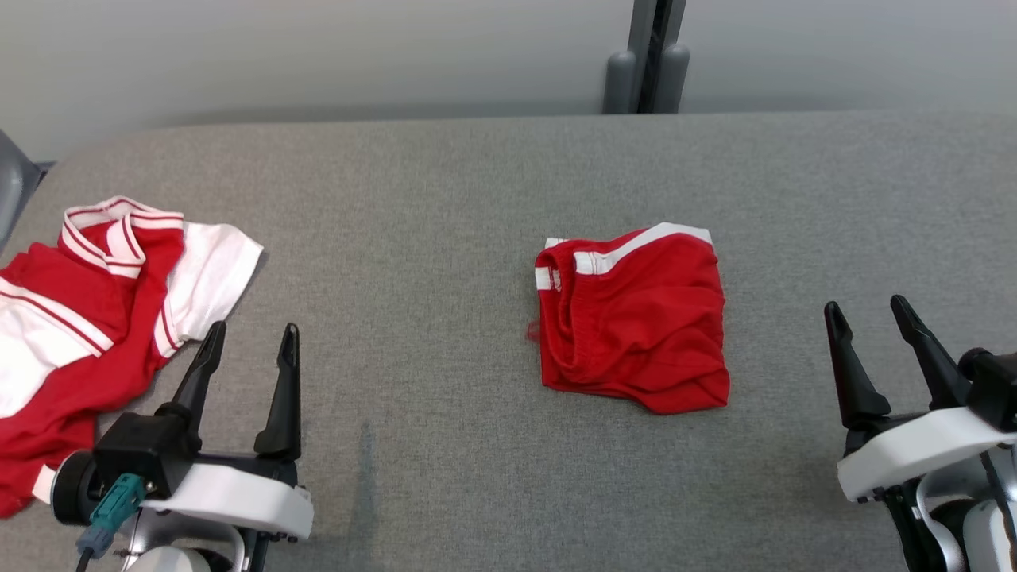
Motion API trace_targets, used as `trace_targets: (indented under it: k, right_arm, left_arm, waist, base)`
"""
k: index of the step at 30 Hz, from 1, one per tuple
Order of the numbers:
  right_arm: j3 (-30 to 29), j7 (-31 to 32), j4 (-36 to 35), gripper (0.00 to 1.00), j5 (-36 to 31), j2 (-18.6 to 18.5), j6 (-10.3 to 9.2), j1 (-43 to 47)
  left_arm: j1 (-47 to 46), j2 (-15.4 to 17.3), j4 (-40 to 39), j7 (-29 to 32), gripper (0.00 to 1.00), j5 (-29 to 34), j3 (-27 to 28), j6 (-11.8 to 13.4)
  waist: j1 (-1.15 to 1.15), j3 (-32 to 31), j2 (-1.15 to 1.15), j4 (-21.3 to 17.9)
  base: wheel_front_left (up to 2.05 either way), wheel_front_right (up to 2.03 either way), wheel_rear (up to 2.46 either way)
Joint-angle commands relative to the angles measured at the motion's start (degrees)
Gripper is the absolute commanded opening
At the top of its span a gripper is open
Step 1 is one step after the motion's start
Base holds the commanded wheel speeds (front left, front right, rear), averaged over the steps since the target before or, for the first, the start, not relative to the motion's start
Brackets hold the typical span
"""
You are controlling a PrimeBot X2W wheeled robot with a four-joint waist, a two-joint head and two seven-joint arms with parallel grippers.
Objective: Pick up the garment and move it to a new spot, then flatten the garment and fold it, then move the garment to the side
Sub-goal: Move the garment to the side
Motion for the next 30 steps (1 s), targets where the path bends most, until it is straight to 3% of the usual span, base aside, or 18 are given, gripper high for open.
trace_targets:
  k: [1,15,21,27,28,29,30]
  right_arm:
    - [0.41,-0.19,0.79,1.00,0.43,-0.39,0.01,-1.42]
    - [8.61,-3.13,16.22,1.00,2.66,0.44,0.01,-11.45]
    - [12.49,-2.10,21.75,1.00,3.34,0.87,0.01,-9.87]
    - [13.59,-1.45,21.85,1.00,4.35,0.65,0.05,-7.11]
    - [13.50,-1.38,21.48,0.92,4.41,0.60,0.04,-7.08]
    - [13.27,-1.35,21.10,0.45,4.47,0.61,0.00,-7.28]
    - [13.09,-1.41,20.66,0.40,4.52,0.62,0.00,-7.66]
  left_arm:
    - [-1.88,-0.15,0.42,-0.50,1.00,0.72,-0.16,-0.52]
    - [-11.14,-3.72,7.01,-4.30,1.00,0.94,-2.10,-4.51]
    - [-12.36,-4.22,8.42,-4.99,1.00,0.67,-2.23,-5.26]
    - [-12.05,-4.18,9.06,-5.15,1.00,0.44,-1.95,-5.03]
    - [-12.06,-4.12,9.14,-5.24,1.00,0.43,-1.86,-5.03]
    - [-12.16,-3.99,9.19,-5.30,1.00,0.46,-1.80,-5.05]
    - [-12.29,-3.85,9.21,-5.36,1.00,0.46,-1.68,-5.05]
  waist:
    - [0.00,4.31,0.00,1.32]
    - [0.00,13.47,0.00,3.28]
    - [0.00,14.17,0.00,3.24]
    - [0.00,14.16,0.00,2.20]
    - [0.00,14.19,0.00,1.91]
    - [0.00,14.23,0.00,1.59]
    - [0.00,14.28,0.00,1.22]
  base:
    - [0.00,0.00,0.00]
    - [0.00,0.00,0.00]
    - [0.00,0.00,0.00]
    - [0.00,0.00,0.00]
    - [0.00,0.00,0.00]
    - [0.00,0.00,0.00]
    - [0.00,0.00,0.00]
